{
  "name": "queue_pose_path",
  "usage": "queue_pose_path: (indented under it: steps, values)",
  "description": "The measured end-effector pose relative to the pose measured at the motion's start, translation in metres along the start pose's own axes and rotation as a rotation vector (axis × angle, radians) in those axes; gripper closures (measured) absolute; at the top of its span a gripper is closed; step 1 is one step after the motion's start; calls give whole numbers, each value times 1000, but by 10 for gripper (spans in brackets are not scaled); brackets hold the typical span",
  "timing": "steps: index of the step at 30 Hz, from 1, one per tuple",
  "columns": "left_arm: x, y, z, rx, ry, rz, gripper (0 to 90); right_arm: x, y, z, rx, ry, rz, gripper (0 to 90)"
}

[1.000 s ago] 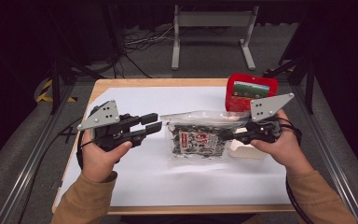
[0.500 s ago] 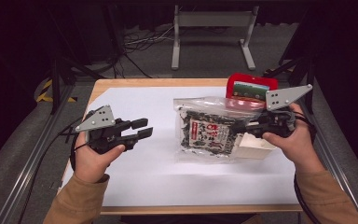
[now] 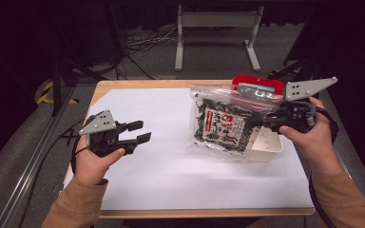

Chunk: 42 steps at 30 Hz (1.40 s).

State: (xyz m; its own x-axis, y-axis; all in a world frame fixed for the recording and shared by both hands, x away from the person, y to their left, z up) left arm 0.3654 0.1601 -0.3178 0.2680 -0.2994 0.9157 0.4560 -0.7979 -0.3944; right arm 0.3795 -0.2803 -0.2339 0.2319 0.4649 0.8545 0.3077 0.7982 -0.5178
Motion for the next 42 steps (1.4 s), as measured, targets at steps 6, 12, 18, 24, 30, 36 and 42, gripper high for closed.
queue_pose_path:
  steps: [6, 12, 18, 24, 30, 36, 42]
  values:
    - [-9, 7, 12, 27, -11, 33, 468, 2, -15, -6, -37, 21, -20, 761]
    - [-17, 11, 25, 46, -25, 41, 435, 5, -28, -10, -69, 20, -27, 761]
    - [-20, 12, 29, 60, -30, 37, 378, 7, -36, -13, -102, 21, -23, 761]
    - [-23, 13, 35, 94, -30, 37, 322, 7, -45, -18, -142, 24, -21, 760]
    - [-26, 13, 40, 120, -35, 42, 263, 4, -51, -23, -183, 32, -25, 760]
    - [-28, 14, 42, 122, -71, 50, 223, 0, -59, -28, -232, 48, -22, 760]
    - [-28, 16, 45, 126, -59, 54, 203, -4, -65, -31, -264, 59, -23, 760]
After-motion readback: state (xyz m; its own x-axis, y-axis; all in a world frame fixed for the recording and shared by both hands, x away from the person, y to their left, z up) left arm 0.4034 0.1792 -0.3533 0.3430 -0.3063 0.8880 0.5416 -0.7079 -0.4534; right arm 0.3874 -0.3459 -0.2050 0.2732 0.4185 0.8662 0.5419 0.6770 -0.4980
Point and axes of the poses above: each handheld gripper's, and its own axes: y roughly forward along the jaws, x roughly out of its top, z roughly to its left, the point moved 2 cm from there along y, roughly forward along the jaws, and after that the axes turned 2 degrees about z, right-handed, at the moved point
